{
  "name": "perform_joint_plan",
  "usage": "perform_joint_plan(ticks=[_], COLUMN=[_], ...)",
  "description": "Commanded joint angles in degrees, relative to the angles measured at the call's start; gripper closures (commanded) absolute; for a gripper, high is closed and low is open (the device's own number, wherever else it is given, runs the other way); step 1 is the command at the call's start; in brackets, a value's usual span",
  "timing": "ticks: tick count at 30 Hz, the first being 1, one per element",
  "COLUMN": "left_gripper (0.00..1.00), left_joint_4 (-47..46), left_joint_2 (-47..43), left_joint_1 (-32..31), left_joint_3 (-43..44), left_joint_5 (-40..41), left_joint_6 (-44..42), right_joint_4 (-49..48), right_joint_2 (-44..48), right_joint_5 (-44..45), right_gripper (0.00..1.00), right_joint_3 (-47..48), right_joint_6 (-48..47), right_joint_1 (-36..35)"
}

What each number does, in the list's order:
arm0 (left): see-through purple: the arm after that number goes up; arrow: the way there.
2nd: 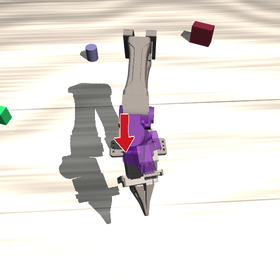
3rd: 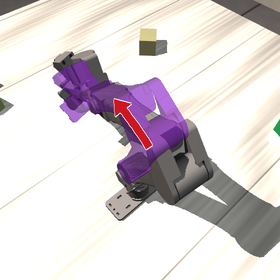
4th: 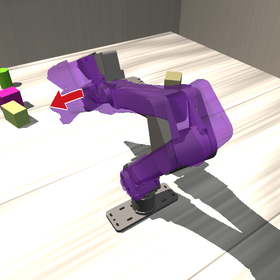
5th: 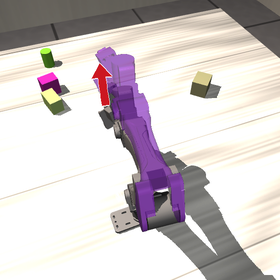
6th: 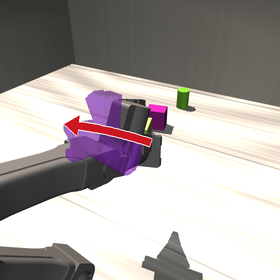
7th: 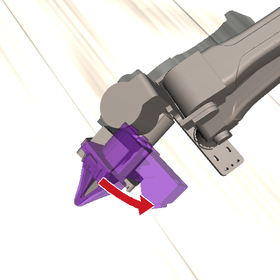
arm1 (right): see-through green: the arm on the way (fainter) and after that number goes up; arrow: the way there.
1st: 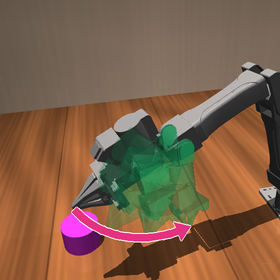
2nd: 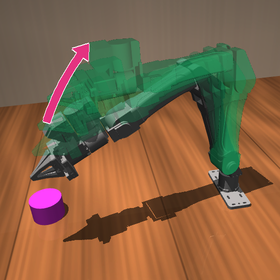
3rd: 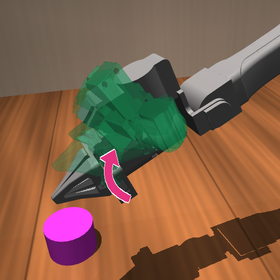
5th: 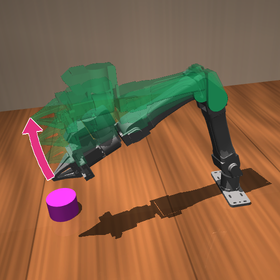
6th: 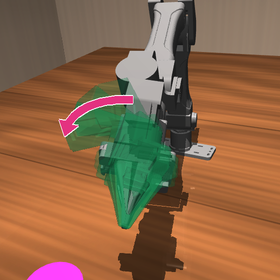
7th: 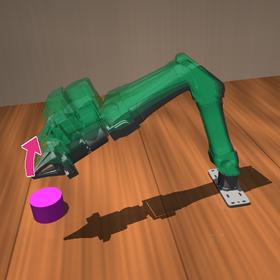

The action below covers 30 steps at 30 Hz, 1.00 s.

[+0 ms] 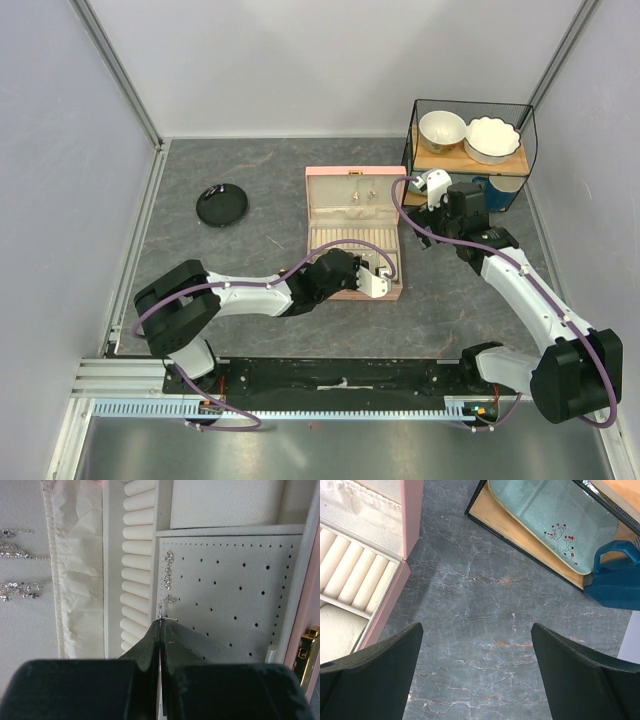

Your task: Organize the mixed jewelry

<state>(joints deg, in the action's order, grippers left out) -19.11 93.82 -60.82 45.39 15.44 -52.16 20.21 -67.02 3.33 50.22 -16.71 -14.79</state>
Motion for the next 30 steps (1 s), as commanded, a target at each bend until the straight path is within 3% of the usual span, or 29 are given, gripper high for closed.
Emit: perform_joint_plan(ticks=[1,30], left_gripper=[0.99,0.98], left_joint_4=[-2.0,-1.9], left_joint_2=[0.9,-1.5], left_joint_1=[0.0,-0.3], left_joint_3=[1.4,-1.3], left_joint_5=[0.1,-0.7], left_joint_6=[0.9,0.4], right_joint_4=[-1.7,-1.6], right_joint_2=[1.4,1.2], right_joint_5=[-0.1,0.1], right_gripper=[0.02,0.02], right_joint_3=[0.1,0.0], right_joint_6=[0.1,0.0], right_joint_1=[-0.2,0.0])
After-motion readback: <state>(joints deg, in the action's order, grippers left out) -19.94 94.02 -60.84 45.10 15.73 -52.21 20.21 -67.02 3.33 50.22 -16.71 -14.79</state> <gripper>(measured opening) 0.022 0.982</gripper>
